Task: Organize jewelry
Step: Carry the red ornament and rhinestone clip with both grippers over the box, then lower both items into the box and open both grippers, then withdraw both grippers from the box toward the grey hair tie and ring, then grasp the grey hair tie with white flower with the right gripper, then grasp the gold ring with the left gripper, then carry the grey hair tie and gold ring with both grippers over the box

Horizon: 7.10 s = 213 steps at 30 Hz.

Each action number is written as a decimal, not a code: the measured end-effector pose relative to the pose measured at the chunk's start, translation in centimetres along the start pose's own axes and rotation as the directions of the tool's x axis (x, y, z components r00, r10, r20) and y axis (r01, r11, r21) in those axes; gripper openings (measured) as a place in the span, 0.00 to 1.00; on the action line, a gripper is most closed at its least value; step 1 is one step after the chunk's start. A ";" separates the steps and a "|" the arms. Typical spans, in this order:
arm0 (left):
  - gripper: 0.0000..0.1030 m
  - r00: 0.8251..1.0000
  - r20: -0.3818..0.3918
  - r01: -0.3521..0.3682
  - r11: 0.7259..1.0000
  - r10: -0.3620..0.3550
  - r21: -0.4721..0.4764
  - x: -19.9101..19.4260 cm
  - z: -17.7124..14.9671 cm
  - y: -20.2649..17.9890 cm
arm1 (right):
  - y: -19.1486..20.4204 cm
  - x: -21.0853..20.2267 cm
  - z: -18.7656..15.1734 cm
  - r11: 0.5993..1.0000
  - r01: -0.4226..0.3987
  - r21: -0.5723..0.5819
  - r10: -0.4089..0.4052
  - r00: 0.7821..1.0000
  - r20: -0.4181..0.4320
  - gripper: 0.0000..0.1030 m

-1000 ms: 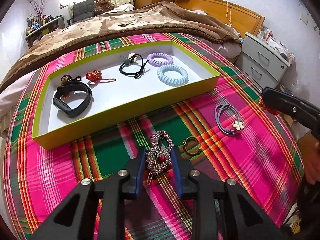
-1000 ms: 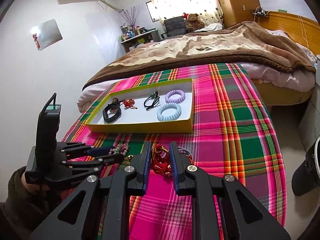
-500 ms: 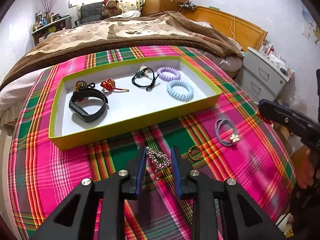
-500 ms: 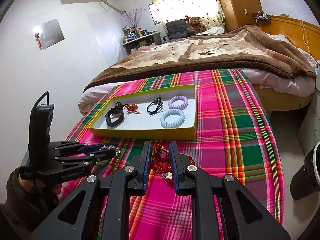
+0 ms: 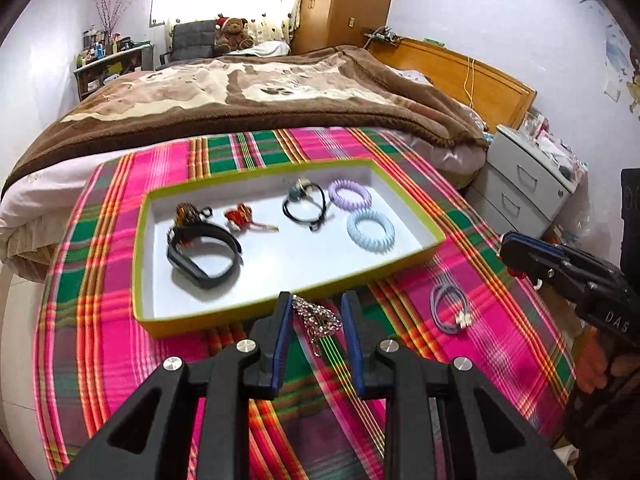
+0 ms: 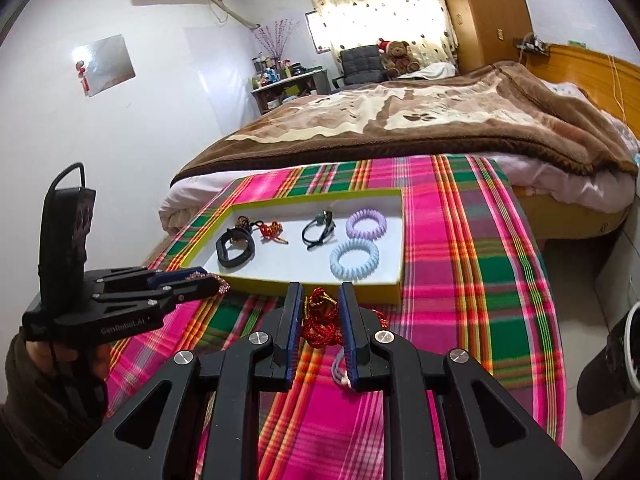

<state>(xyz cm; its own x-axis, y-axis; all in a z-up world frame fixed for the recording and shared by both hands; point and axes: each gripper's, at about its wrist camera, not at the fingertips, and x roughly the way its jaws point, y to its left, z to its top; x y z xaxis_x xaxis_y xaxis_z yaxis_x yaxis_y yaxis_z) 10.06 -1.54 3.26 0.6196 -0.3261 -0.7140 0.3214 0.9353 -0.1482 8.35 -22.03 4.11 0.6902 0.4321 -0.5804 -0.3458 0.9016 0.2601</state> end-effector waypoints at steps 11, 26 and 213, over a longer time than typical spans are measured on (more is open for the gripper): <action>0.25 1.000 0.010 0.006 1.000 -0.006 -0.026 2.2 3.8 1.9 | -0.1 4.1 3.5 0.999 0.013 -0.036 -0.014 0.999 -0.029 0.18; 0.25 0.999 -0.042 0.029 0.999 -0.031 -0.040 7.2 5.2 4.0 | 0.8 10.9 3.7 0.999 -0.017 -0.035 0.011 0.989 -0.149 0.18; 0.22 0.998 -0.049 -0.025 0.999 0.027 0.028 1.5 -2.6 -4.5 | -1.6 -2.0 -2.9 0.987 0.151 0.059 -0.151 0.988 0.000 0.17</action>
<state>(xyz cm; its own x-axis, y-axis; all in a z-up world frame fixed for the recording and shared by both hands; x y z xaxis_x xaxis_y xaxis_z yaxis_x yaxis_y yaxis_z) 7.63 -5.89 1.08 0.5923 -0.2941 -0.7502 0.3254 0.9390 -0.1111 5.66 -24.45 2.63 0.7344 0.2908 -0.6133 -0.1997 0.9562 0.2143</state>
